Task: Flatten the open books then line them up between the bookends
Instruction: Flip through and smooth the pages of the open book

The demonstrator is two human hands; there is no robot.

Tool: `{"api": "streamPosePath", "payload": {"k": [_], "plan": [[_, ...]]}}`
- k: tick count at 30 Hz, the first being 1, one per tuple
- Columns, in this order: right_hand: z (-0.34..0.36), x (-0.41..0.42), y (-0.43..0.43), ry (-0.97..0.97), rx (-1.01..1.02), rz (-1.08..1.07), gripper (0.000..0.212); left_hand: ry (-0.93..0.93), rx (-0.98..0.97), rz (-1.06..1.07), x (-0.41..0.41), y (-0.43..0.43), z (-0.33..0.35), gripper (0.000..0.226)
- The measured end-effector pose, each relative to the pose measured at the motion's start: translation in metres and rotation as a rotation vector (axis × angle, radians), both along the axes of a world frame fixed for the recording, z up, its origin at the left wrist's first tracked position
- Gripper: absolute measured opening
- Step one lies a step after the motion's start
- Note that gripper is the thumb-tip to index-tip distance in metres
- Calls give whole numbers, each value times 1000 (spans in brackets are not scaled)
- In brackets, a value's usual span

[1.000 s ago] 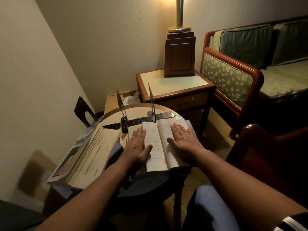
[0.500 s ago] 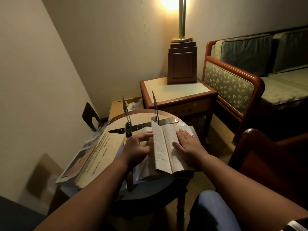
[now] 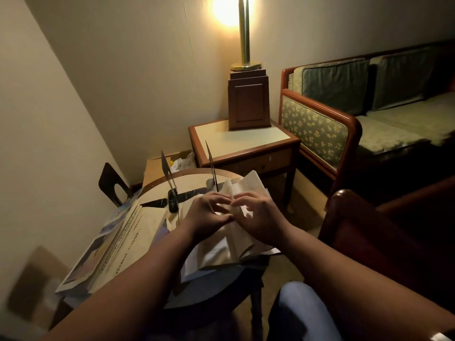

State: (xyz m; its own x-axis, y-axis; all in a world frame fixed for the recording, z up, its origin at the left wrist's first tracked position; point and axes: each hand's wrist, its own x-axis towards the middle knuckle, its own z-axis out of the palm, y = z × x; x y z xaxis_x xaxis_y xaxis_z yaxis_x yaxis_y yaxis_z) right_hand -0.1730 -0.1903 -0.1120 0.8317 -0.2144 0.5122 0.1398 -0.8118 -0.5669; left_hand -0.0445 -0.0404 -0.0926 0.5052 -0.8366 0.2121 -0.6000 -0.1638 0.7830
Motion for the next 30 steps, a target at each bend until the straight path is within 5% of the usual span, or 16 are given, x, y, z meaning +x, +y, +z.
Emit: {"api": "streamPosePath", "payload": {"k": [8, 13, 16, 21, 25, 30], "plan": [[-6, -9, -6, 203, -113, -64, 28, -117, 13, 138, 6, 6, -9, 33], [-9, -4, -3, 331, -366, 31, 42, -327, 109, 150, 14, 25, -21, 37], [-14, -2, -2, 406, -330, 16, 45, -440, 209, 159, 15, 33, -35, 50], [-15, 0, -1, 454, -217, -45, 50, -329, 409, 117, 18, 33, -51, 90], [-15, -1, 4, 475, -189, -90, 70, -336, 500, 114, 19, 33, -57, 94], [-14, 1, 8, 410, -126, -106, 62, -312, 517, 111, 16, 34, -54, 92]]}}
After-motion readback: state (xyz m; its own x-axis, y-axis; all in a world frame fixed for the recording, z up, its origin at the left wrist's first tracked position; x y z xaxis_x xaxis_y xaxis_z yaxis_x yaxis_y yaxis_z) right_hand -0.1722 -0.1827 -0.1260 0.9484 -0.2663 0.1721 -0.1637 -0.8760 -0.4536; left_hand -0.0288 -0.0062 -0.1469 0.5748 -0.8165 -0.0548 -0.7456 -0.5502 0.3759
